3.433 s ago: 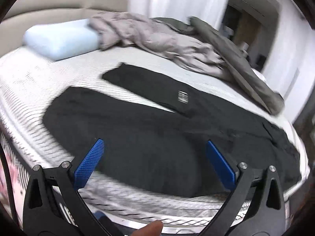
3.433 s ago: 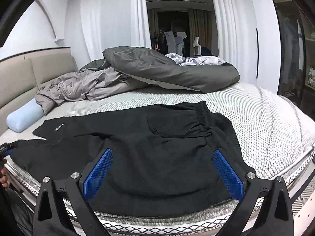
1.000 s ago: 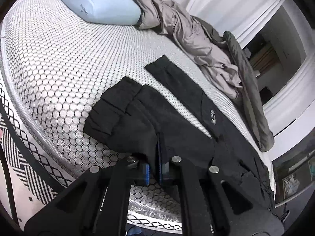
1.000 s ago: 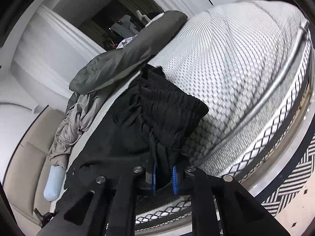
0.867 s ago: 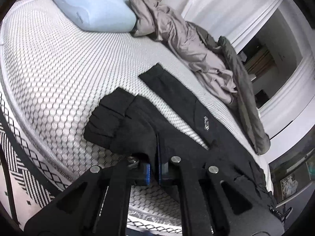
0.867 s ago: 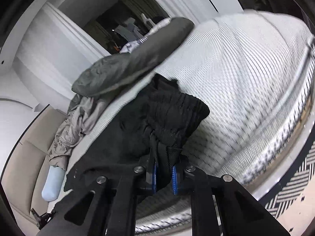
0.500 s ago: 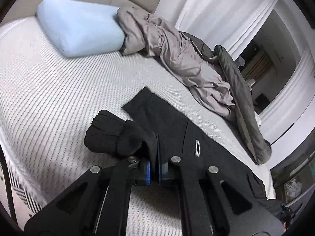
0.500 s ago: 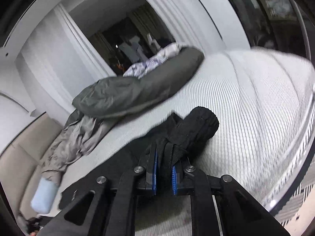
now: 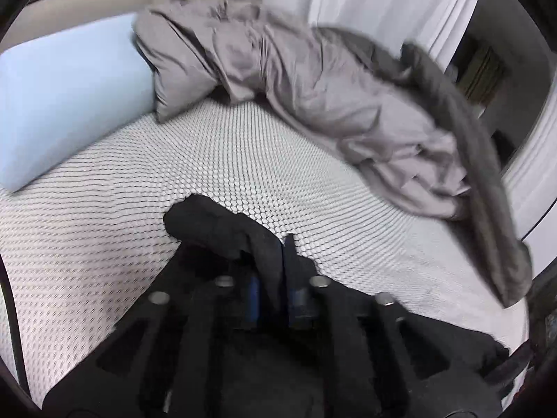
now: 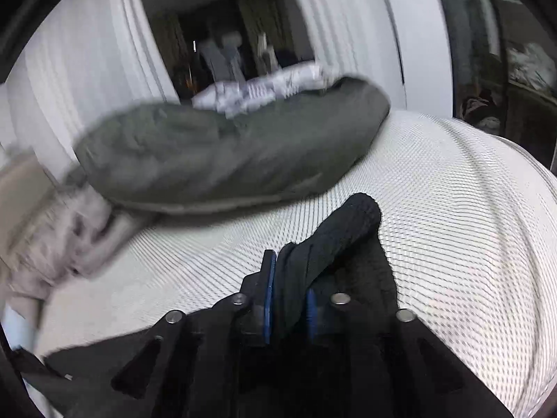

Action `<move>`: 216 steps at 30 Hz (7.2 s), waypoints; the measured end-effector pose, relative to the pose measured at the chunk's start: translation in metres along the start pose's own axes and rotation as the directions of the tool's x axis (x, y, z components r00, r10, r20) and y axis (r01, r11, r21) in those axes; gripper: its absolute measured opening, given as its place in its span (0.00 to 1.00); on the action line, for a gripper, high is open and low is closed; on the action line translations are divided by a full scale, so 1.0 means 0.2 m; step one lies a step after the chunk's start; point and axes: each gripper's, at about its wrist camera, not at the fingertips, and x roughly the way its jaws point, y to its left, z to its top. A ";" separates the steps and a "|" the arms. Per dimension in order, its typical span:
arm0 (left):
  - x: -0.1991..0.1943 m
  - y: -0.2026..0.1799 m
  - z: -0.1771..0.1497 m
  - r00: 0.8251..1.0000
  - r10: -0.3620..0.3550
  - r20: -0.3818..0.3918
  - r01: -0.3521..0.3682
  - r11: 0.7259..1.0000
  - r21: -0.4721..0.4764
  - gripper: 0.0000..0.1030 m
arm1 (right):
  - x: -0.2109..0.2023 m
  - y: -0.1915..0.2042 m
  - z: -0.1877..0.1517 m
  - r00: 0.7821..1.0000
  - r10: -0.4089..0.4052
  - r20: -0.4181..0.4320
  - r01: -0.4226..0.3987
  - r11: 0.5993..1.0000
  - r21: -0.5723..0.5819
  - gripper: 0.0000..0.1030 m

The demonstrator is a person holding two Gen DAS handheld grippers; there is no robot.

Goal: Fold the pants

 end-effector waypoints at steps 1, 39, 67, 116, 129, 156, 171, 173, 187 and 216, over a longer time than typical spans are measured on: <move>0.06 0.00 0.00 1.000 0.010 -0.023 -0.010 1.000 -0.001 0.26 | 0.08 0.02 0.00 0.999 -0.019 -0.037 0.018 1.000 -0.024 0.37; -0.22 0.46 -0.54 0.987 -0.020 -0.162 -0.005 0.988 -0.154 0.05 | -0.33 -0.07 -0.62 0.984 0.176 -0.030 -0.177 0.983 -0.041 0.91; -0.40 0.42 -0.78 0.991 -0.109 -0.080 0.091 0.974 -0.208 0.03 | -0.03 -0.66 -0.67 0.955 0.296 -0.037 -0.245 0.850 0.466 0.30; -0.98 0.06 -1.02 0.985 -0.126 0.115 0.108 0.982 0.153 0.99 | -0.69 -0.61 -0.73 0.999 -0.042 -0.006 0.042 0.999 -0.018 0.88; -0.75 -0.32 -1.17 0.989 -0.147 0.024 0.132 0.938 0.322 0.99 | -0.22 -0.33 -0.37 0.970 -0.054 -0.238 -0.006 0.970 -0.243 0.88; -0.61 -0.28 -1.16 0.992 -0.117 -0.055 0.128 0.941 0.315 0.99 | -0.23 -0.59 -0.19 0.962 0.147 -0.231 -0.177 0.977 -0.116 0.06; -0.71 -0.45 -1.23 0.974 -0.207 -0.097 0.228 0.911 0.343 0.99 | -0.83 -1.36 -0.76 0.993 0.113 -0.031 -0.087 0.886 0.456 0.72; -0.72 -0.49 -1.25 0.973 -0.207 -0.099 0.229 0.907 0.354 0.99 | -0.82 -1.41 -0.80 0.983 0.181 -0.037 -0.141 0.865 0.481 0.72; -0.58 -0.48 -1.37 0.986 -0.026 -0.164 0.094 0.903 0.420 0.99 | -0.78 -1.42 -0.83 0.991 0.098 -0.090 -0.057 0.925 0.376 0.32; -0.55 -1.04 -1.84 0.915 -0.112 -0.388 0.364 0.643 0.674 1.00 | -0.68 -0.73 -1.14 0.972 -0.213 -0.096 0.147 0.878 -0.455 0.96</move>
